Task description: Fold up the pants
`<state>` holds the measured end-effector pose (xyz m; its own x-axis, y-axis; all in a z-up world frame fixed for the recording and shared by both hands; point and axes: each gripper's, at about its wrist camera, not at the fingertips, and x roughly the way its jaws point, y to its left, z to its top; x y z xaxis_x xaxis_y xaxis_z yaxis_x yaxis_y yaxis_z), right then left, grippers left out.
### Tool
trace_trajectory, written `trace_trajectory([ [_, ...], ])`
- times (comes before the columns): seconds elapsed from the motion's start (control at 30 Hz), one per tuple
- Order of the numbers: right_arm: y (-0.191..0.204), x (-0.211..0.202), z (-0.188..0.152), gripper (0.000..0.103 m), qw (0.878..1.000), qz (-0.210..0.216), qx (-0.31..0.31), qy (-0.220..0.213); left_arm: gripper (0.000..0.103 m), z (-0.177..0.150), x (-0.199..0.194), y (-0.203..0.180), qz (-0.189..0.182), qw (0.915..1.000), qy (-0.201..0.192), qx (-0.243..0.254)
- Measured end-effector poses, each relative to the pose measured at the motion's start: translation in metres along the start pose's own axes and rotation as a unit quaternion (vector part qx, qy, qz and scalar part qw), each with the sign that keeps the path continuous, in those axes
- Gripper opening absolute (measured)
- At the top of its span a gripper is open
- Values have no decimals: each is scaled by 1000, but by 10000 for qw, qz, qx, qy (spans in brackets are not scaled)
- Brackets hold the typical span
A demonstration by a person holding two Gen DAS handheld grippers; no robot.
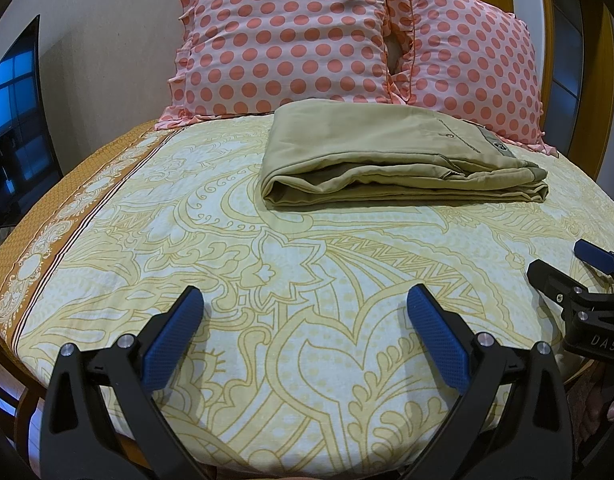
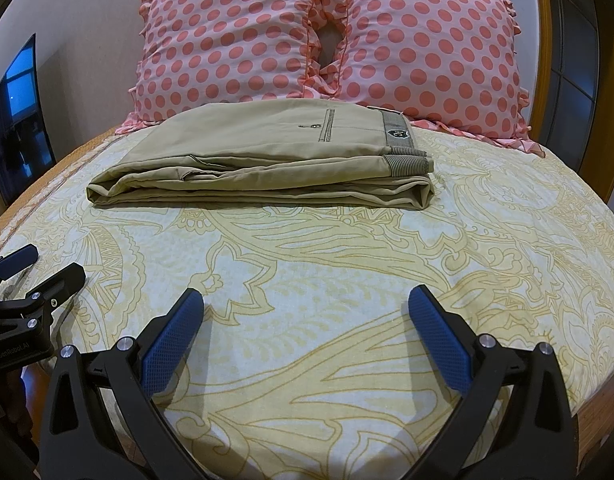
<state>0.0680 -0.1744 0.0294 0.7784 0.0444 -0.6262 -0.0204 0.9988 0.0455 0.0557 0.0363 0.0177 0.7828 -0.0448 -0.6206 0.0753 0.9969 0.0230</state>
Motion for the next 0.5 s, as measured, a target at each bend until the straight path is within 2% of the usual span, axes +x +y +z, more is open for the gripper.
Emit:
trace_trajectory([
  [0.5, -1, 0, 0, 102, 10000, 8, -6, 1, 101, 0, 0, 1, -5, 10000, -15, 0],
])
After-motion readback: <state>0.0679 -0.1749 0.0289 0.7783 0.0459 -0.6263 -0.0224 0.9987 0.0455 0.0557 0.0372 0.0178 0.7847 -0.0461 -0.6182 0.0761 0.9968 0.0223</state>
